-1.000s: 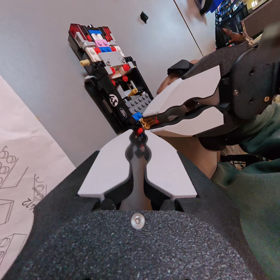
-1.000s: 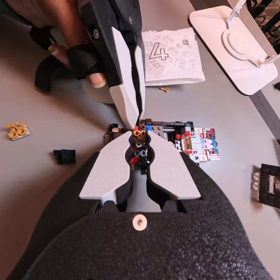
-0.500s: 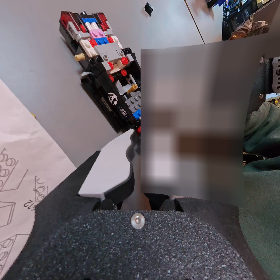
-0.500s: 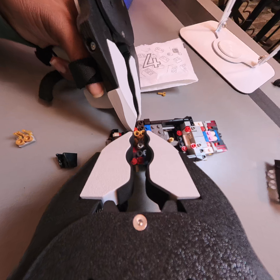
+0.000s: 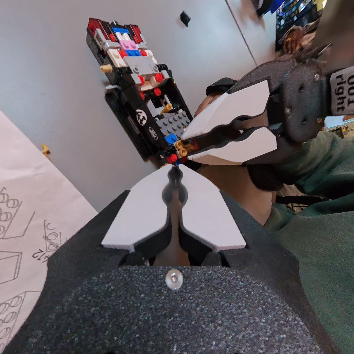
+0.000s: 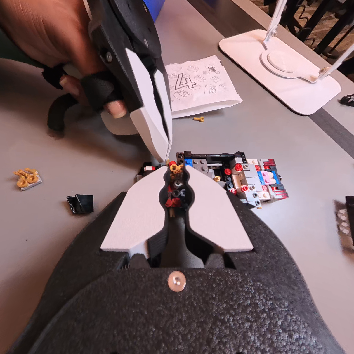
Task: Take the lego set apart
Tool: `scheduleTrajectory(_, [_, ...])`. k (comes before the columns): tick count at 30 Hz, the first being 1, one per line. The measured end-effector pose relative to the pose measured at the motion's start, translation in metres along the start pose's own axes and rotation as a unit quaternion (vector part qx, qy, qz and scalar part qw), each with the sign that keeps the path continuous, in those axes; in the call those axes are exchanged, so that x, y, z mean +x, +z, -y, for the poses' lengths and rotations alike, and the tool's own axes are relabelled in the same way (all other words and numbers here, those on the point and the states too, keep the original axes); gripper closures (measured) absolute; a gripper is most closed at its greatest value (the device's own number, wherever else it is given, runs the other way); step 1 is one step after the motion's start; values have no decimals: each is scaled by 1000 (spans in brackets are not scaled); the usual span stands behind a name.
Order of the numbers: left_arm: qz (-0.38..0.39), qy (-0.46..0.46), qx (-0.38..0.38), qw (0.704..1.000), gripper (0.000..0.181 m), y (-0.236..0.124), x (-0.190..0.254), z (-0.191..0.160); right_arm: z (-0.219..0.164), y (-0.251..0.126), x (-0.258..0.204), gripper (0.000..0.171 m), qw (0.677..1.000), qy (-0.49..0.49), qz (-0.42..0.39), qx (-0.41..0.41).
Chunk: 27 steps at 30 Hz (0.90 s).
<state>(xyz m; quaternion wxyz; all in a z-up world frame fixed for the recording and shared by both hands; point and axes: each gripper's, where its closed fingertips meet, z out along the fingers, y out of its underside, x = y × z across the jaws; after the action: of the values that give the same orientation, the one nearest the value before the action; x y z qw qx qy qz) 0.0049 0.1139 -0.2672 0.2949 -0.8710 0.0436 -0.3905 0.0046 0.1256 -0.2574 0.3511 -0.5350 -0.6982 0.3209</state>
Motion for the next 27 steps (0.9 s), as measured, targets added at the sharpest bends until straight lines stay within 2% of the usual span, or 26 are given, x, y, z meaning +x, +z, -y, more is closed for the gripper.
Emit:
scheduleTrajectory(5, [-11, -26, 20, 999, 175, 2, 0, 6, -4, 0, 2, 147, 999, -34, -9, -35])
scheduleTrajectory(18, [26, -6, 5, 1000, 174, 7, -6, 6, -5, 6, 4, 155, 983, -162, -25, -82])
scheduleTrajectory(22, [28, -2, -3, 1000, 174, 7, -6, 5, -5, 6, 4, 156, 988, -145, -16, -53])
scheduleTrajectory(27, [29, 1, -5, 1000, 174, 7, -6, 4, -4, 6, 4, 157, 999, -43, 10, 9])
